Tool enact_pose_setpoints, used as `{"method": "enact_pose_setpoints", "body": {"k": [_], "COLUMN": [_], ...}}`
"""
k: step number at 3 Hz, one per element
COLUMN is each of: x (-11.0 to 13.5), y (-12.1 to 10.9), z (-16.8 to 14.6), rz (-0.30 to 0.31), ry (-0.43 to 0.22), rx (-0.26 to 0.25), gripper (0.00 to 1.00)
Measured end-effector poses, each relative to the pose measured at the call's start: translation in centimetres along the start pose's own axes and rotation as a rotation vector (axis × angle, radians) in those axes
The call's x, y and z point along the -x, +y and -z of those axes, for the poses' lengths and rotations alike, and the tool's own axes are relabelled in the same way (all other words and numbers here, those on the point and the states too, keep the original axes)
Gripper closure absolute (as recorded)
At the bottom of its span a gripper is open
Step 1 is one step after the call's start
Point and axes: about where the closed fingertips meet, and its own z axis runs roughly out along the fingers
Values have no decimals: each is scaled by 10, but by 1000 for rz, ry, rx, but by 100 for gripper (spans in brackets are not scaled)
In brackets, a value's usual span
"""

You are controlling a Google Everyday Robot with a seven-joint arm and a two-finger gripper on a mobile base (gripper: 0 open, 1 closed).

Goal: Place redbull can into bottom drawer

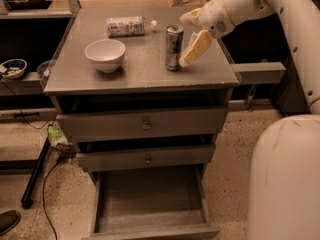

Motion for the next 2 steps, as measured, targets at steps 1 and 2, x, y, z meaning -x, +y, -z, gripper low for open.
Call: {"method": "enact_pose_setpoints", "body": {"k": [1, 2], "x": [-2, -2], "y": [-3, -3], "z": [-2, -2], "rz": [40, 40], "ry": [-14, -14], "rx": [-11, -11], "gripper": [0, 0]}}
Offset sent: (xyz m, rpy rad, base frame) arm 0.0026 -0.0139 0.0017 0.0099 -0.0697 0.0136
